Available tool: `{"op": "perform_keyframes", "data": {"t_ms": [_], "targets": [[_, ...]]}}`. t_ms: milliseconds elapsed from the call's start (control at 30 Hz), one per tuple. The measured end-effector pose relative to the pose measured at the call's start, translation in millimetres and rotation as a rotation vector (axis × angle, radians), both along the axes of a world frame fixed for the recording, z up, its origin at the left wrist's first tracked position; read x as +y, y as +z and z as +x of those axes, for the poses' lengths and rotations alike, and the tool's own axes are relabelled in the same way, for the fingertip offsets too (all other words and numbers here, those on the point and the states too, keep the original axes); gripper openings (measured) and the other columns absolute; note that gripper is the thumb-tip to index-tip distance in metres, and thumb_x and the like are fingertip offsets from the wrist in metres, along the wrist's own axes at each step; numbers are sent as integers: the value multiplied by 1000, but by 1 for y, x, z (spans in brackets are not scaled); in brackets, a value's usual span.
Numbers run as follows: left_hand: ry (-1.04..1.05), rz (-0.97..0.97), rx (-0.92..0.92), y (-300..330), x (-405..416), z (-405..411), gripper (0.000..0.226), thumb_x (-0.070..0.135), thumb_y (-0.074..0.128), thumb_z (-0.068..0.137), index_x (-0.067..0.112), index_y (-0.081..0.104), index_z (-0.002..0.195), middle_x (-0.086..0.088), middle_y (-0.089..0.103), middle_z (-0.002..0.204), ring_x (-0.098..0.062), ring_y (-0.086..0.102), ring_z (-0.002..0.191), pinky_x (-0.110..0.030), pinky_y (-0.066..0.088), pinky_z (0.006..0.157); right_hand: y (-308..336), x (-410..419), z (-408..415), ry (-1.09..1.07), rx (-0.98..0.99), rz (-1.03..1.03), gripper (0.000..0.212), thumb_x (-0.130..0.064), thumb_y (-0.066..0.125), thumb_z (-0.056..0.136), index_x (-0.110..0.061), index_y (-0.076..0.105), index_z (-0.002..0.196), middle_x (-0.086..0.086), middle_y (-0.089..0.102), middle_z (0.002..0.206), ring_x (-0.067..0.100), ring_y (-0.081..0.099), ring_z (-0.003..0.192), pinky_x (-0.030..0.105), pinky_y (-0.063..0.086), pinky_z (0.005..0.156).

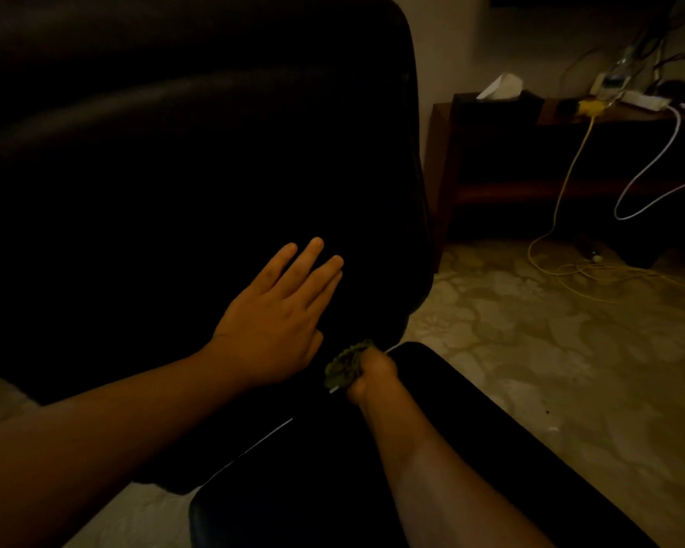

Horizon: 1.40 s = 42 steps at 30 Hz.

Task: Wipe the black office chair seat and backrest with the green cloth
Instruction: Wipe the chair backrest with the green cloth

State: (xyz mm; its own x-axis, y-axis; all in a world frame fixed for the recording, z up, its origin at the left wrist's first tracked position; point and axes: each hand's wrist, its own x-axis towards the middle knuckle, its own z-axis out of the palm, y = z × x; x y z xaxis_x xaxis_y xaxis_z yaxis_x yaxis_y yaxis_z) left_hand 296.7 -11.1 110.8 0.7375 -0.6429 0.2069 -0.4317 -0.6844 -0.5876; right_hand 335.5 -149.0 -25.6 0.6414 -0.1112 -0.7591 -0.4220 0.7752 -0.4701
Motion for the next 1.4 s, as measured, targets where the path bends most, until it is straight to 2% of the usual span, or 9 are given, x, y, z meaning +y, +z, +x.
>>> {"op": "perform_keyframes", "data": {"t_ms": [67, 200, 333, 500, 733, 900, 1033, 1200, 1400], "targets": [[-11, 4, 32, 5, 1, 1, 80, 48, 38, 96, 6, 9, 158, -12, 8, 170, -38, -13, 154, -56, 1, 124, 8, 3, -3, -116, -4, -18, 25, -13, 36, 103, -4, 58, 108, 12, 59, 101, 32, 59, 87, 44, 47, 88], [-23, -30, 106, 17, 5, -8, 76, 44, 45, 93, 9, 29, 158, -10, 22, 167, -34, 1, 156, -53, 5, 125, 61, -22, -1, -327, -60, -595, 23, -9, 46, 94, -14, 56, 115, 7, 61, 108, 16, 58, 76, 23, 46, 58], [32, -72, 100, 29, 19, -18, 74, 51, 30, 98, 15, 16, 161, -7, 10, 170, -31, -7, 156, -50, -1, 125, 95, -26, -6, -396, -268, -842, 45, -13, 59, 88, -17, 46, 131, 7, 61, 120, 24, 64, 99, 28, 53, 79], [-28, -95, 115, 38, 51, -35, 70, 51, 35, 98, 12, 34, 156, -11, 26, 165, -34, 9, 156, -49, 5, 123, 149, -15, 2, -356, -530, -1123, 45, -10, 58, 90, -9, 51, 134, 8, 58, 123, 23, 57, 114, -8, 26, 74], [-65, -35, 165, 33, 69, -49, 65, 49, 56, 85, 10, 62, 137, -13, 53, 148, -35, 38, 145, -51, 18, 120, 243, 61, -5, -86, -1075, -1510, 48, -14, 55, 95, -16, 47, 142, 6, 53, 122, 7, 48, 104, 5, 34, 85], [-168, -265, 192, 26, 71, -48, 29, 35, 66, 77, 18, 74, 100, -6, 73, 95, -28, 71, 86, -37, 57, 81, 224, 116, -42, 348, -1946, -1814, 34, -8, 61, 92, -4, 63, 126, 17, 59, 98, 30, 55, 89, 43, 49, 81], [-126, -158, 113, 21, 77, -51, 66, 47, 57, 84, 11, 60, 140, -12, 53, 149, -34, 38, 145, -51, 22, 119, 249, 69, -3, 107, -1574, -1886, 30, -22, 50, 93, -17, 69, 116, 12, 58, 100, 27, 58, 89, 41, 50, 86], [-84, -156, 114, 14, 91, -65, 69, 49, 41, 98, 12, 35, 156, -12, 24, 166, -34, 7, 156, -51, 5, 123, 274, 7, 30, -204, -782, -1541, 42, -11, 47, 98, -18, 47, 139, 4, 46, 137, 17, 48, 126, 14, 30, 97], [-117, -94, 102, 21, 85, -53, 64, 47, 59, 86, 11, 61, 138, -15, 50, 151, -36, 31, 148, -49, 3, 124, 273, 85, -2, -96, -1191, -1679, 38, -12, 53, 93, -15, 56, 131, 4, 51, 122, 15, 52, 111, 22, 40, 98]]}}
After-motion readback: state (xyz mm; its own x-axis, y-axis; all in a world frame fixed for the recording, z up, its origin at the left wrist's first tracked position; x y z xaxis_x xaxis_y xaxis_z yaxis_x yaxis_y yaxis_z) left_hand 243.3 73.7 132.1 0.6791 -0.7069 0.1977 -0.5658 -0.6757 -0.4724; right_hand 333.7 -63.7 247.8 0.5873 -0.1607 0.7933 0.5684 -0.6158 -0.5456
